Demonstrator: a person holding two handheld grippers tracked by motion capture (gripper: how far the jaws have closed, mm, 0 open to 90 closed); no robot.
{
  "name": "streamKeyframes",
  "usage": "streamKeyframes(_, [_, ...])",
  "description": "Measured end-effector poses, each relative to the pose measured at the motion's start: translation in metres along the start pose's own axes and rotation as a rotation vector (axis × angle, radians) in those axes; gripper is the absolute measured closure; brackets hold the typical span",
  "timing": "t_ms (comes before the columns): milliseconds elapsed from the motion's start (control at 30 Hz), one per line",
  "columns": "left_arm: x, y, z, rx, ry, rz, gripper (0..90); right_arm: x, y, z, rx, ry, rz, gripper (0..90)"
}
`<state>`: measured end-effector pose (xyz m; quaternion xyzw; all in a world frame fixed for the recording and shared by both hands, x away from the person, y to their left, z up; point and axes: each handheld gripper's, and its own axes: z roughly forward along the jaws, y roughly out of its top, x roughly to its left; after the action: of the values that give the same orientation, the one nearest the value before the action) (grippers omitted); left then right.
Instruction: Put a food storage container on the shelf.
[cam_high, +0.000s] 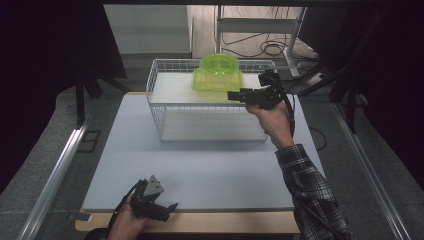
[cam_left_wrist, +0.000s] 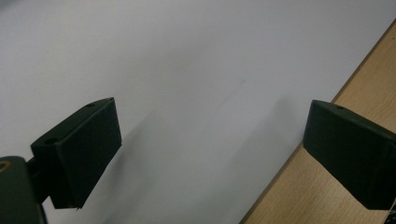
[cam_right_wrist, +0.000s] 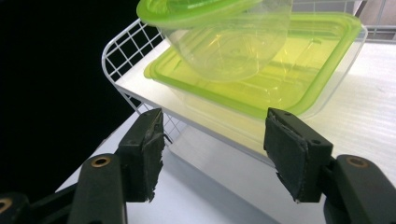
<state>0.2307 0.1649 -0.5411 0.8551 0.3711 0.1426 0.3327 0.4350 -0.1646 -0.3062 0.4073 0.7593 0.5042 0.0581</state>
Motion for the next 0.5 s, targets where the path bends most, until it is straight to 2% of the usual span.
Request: streamKeyframes(500, [-0.001,0.0,0.001,-0.005,0.009,0.015,3.9,0.0,-0.015,0.0,0.021,-0.008,-0.037,32.1])
